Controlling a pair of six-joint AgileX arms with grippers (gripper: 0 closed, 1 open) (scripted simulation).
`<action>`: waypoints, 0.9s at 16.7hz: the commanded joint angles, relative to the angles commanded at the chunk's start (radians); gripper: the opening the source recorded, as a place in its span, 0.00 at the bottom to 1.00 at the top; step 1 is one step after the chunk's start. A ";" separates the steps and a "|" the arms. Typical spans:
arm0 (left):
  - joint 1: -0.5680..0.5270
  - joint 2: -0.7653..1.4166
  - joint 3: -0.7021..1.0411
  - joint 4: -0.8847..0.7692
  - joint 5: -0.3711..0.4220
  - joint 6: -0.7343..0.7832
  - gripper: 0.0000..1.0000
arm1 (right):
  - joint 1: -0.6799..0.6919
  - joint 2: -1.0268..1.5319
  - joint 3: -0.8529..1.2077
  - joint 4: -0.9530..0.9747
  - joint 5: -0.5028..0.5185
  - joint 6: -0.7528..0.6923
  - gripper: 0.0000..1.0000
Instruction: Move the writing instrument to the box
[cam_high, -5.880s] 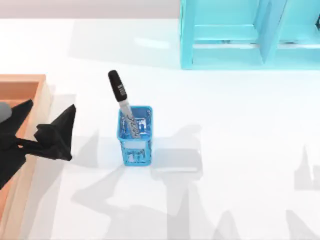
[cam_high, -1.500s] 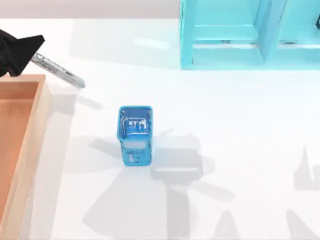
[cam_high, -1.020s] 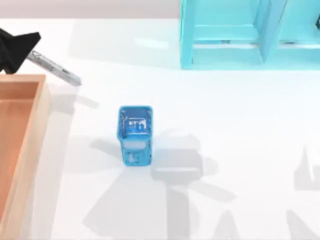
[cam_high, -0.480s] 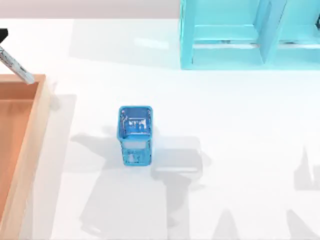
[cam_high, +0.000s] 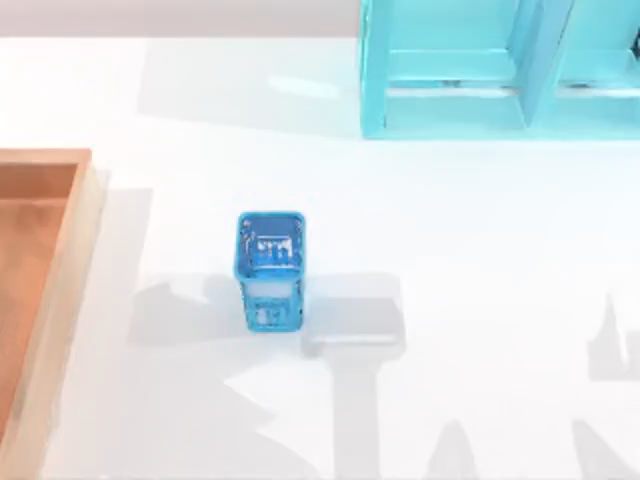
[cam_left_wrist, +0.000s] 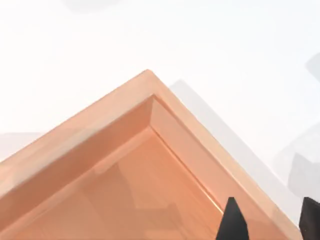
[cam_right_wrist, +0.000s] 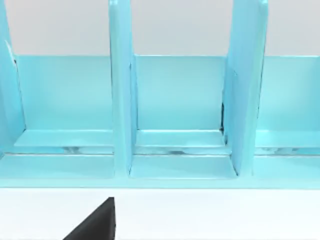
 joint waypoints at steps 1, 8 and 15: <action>0.020 0.022 0.035 -0.091 0.003 0.095 0.00 | 0.000 0.000 0.000 0.000 0.000 0.000 1.00; 0.133 0.132 0.258 -0.587 0.070 0.658 0.00 | 0.000 0.000 0.000 0.000 0.000 0.000 1.00; 0.168 0.161 0.340 -0.732 0.122 0.838 0.00 | 0.000 0.000 0.000 0.000 0.000 0.000 1.00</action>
